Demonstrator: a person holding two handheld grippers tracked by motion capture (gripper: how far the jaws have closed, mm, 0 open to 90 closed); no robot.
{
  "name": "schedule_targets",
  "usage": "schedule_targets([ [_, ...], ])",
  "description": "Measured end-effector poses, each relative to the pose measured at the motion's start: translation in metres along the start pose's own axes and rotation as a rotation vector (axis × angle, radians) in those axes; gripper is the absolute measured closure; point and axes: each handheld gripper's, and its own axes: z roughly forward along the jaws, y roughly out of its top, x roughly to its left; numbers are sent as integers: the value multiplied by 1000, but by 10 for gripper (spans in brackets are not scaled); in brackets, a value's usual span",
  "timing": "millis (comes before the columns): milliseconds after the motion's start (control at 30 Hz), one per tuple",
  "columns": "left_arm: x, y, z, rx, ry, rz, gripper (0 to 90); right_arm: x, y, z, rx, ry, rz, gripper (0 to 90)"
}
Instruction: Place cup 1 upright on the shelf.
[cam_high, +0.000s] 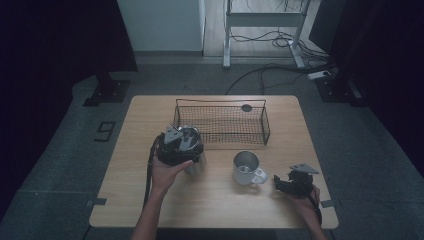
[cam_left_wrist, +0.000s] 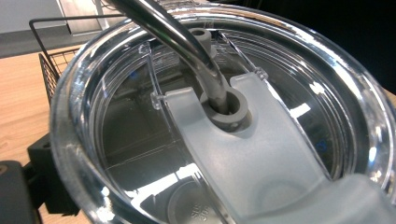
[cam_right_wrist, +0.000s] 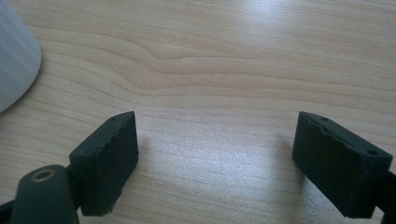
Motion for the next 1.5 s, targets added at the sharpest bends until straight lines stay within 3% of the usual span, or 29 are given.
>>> schedule_targets([
  [600,6,18,0,-16,10,-2,37,0,0,0,-1,1,-1,143],
  [767,9,24,0,-14,33,7,37,0,0,0,3,-4,4,135],
  [1500,22,43,2,-40,31,-25,37,0,0,0,4,-4,2,134],
])
